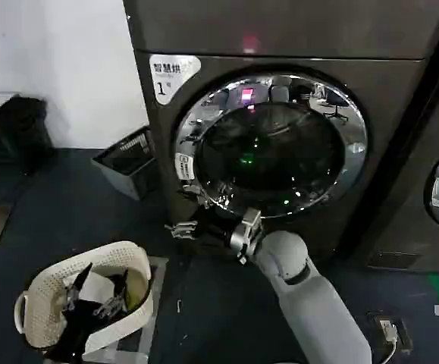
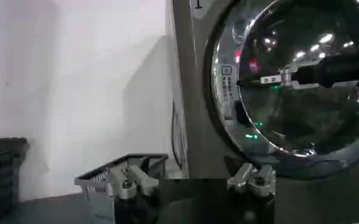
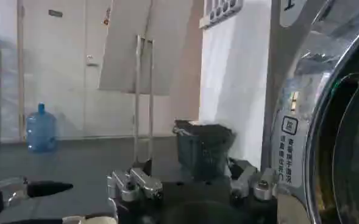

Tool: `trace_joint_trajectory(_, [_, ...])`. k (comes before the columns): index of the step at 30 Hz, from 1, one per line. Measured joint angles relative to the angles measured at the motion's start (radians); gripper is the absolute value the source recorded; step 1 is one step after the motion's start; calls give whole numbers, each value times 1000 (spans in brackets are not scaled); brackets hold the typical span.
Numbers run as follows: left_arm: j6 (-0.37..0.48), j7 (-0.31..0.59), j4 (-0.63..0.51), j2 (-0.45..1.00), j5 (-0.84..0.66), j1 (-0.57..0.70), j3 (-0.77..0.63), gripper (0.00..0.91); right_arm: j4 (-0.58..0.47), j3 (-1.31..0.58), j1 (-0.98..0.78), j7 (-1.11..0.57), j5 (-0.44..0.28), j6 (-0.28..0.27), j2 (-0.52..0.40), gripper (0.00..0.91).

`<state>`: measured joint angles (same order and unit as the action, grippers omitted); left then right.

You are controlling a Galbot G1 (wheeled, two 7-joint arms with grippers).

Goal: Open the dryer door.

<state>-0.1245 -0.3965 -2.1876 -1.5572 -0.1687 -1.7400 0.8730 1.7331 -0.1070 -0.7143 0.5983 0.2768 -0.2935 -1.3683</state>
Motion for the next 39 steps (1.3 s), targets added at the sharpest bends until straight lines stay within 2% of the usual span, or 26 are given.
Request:
trace_joint_trajectory(17, [-2, -19, -10, 9, -17, 1, -8, 907, -104, -25, 78, 39, 10, 26, 12, 907])
trace_joint_trajectory(27, [-6, -16, -8, 10, -16, -7, -7, 907, -152, -48, 93, 32, 10, 72, 10, 907])
trace_joint_trajectory(39, [-6, -15, -7, 7, -12, -4, -10, 907, -180, -51, 93, -11, 9, 99, -1, 907])
